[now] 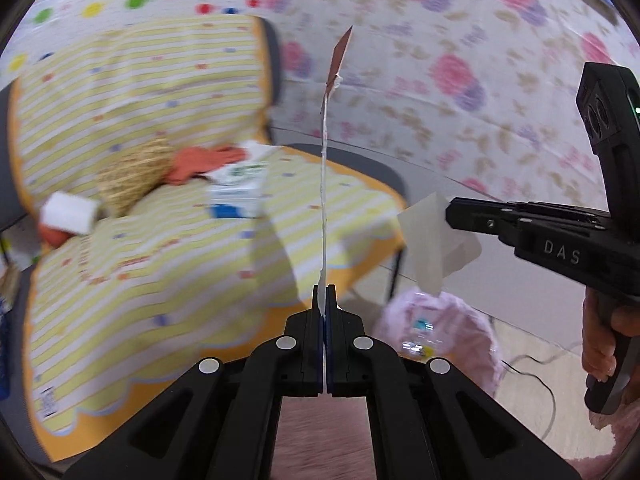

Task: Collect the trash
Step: 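Carry the tissue and paper over the bin and open both grippers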

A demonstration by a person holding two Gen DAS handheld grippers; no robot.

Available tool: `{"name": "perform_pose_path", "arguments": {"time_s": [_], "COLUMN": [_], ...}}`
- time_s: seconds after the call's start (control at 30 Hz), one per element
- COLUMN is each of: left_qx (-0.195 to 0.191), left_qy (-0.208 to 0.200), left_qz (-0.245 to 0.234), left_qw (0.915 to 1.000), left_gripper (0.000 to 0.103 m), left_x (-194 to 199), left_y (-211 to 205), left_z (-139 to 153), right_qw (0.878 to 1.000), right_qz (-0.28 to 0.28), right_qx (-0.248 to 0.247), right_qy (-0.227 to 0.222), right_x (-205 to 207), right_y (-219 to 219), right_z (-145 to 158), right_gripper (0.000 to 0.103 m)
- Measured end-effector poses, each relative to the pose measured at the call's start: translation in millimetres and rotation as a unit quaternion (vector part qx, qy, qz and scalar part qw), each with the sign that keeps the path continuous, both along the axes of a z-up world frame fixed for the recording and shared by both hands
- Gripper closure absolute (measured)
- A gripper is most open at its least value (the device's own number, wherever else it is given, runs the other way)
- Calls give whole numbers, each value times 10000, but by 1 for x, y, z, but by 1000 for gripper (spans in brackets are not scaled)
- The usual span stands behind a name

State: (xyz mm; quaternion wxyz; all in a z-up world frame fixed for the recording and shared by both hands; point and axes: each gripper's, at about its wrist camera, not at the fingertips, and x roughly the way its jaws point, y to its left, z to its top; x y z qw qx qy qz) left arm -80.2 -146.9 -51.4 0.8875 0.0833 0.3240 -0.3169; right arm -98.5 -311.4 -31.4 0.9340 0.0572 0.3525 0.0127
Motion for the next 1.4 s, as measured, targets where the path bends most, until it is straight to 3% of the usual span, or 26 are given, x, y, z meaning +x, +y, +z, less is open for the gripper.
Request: {"name": "perform_pose_path", "arguments": {"time_s": [0.27,0.47,0.73,0.87,0.93,0.97,1.0,1.03,1.4], "left_qx": [208,327,577,657,694,690,665,644,413], "left_qy": [105,213,285,450,507,524,533,532,552], "left_qz": [-866,-1159,-1391,-1387,-1322,-1286,-1217,-1156,-341], "left_qw": [9960,9925,9882,9871,9875,9879,9889,9898,9970], "left_gripper": [102,102,100,98,84,78,67,64,59], "left_x": [-18,-24,-14,-6,-2,-1,1,2,12], "left_y": [-64,-90,-124,-134,-134,-133,-130,-126,-59], "left_z": [-17,-27,-42,-52,-55,-56,-56,-55,-33], "right_qw": [9971,9940,9905,9880,9863,9853,9848,9845,9895], "right_qz": [-740,-1064,-1270,-1370,-1440,-1465,-1483,-1502,-1340], "right_qx": [-8,-65,188,353,430,461,466,449,377], "right_qy": [186,258,498,615,682,749,780,785,394], "right_x": [-44,-64,-58,-49,-46,-44,-44,-43,-48], "right_y": [-47,-69,-97,-109,-111,-113,-114,-115,-101], "right_z": [-18,-28,-57,-74,-80,-85,-87,-88,-43], "right_gripper": [101,101,101,101,98,93,78,70,70]}}
